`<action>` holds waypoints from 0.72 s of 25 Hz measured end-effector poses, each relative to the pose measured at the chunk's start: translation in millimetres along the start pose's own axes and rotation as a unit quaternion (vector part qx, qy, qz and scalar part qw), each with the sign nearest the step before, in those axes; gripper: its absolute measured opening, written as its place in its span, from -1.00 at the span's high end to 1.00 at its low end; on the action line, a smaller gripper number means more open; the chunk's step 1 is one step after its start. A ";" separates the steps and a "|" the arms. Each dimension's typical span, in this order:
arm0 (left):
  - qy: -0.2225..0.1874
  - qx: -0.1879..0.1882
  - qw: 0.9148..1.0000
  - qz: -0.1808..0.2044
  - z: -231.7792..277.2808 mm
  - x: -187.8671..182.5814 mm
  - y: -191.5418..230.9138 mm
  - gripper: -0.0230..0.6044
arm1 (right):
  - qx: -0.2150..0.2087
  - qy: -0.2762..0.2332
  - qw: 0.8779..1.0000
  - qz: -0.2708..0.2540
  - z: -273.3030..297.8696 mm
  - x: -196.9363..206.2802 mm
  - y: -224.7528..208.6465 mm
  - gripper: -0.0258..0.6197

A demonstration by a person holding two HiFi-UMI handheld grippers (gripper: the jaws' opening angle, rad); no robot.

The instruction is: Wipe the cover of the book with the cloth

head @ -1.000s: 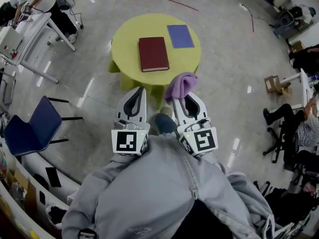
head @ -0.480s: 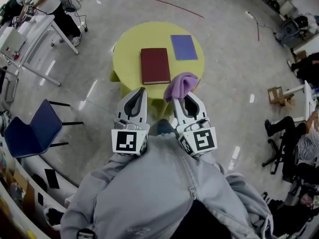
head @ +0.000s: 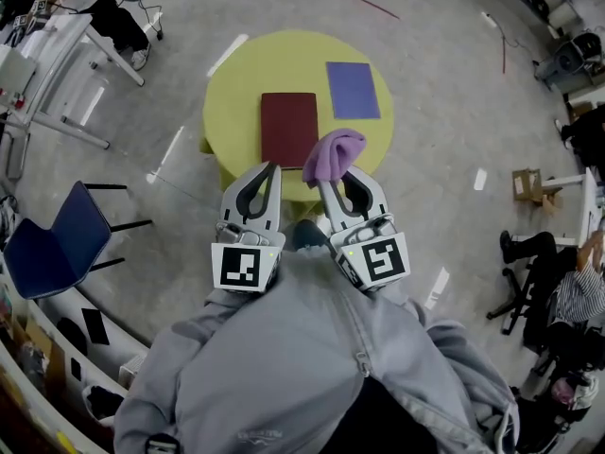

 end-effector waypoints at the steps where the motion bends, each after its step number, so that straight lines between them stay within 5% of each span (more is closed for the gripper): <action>1: 0.001 -0.003 1.000 0.001 8.4 -1.0 2.1 0.87 | -0.004 0.002 1.000 -0.001 7.0 -0.7 -6.8 0.66; 18: 0.022 -0.082 0.996 0.008 132.0 -24.8 7.2 0.87 | -0.096 0.018 0.995 -0.002 97.3 -17.2 -134.0 0.66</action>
Point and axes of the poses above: the fingertips, and each gripper's own axes: z forward along the fingers, y to its left, x out of its underside, the point moved 9 cm from there along -z, backward along the fingers, and after that the axes turned 9 degrees about y, right-handed, at the moved point
